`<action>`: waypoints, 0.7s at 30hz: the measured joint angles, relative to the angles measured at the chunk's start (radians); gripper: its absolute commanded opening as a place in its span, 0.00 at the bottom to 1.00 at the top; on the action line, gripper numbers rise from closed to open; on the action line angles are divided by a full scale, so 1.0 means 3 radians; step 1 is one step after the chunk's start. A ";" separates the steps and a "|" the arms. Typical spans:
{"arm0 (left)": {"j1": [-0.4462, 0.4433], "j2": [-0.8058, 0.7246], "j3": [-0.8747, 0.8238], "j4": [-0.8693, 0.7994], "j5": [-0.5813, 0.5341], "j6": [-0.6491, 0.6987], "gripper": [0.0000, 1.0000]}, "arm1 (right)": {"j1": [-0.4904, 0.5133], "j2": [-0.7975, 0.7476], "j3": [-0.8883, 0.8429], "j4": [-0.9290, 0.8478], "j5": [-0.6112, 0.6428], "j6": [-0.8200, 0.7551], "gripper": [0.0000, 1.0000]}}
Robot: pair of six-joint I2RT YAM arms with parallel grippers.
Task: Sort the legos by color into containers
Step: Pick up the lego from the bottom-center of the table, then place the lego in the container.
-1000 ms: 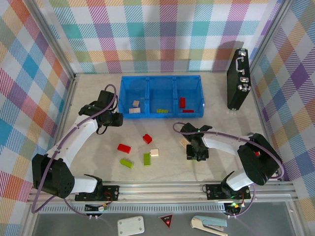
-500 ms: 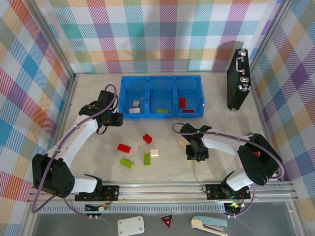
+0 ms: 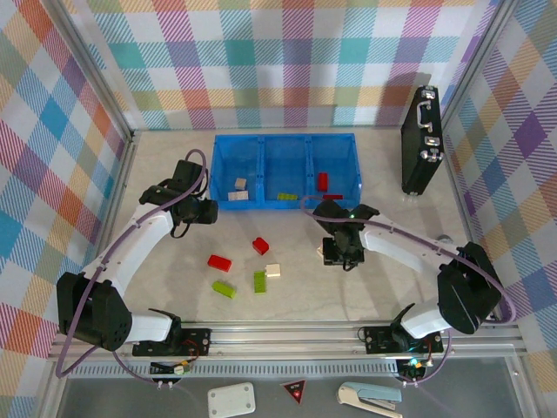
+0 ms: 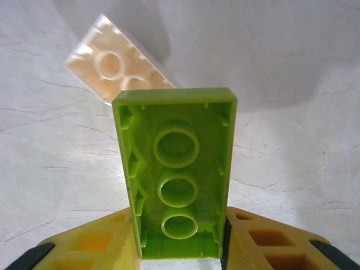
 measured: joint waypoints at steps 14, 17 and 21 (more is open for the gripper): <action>0.0000 0.0000 -0.0039 0.0029 0.0005 0.0000 0.48 | 0.0009 0.0971 0.1433 -0.0108 0.0050 -0.0303 0.39; 0.0000 0.0000 -0.0039 0.0041 0.0005 0.0000 0.48 | 0.0009 0.1241 0.1832 -0.0122 0.0058 -0.0388 0.39; 0.0000 0.0000 -0.0039 0.0047 0.0005 0.0000 0.48 | -0.0033 0.1610 0.2361 -0.0130 0.0037 -0.0523 0.39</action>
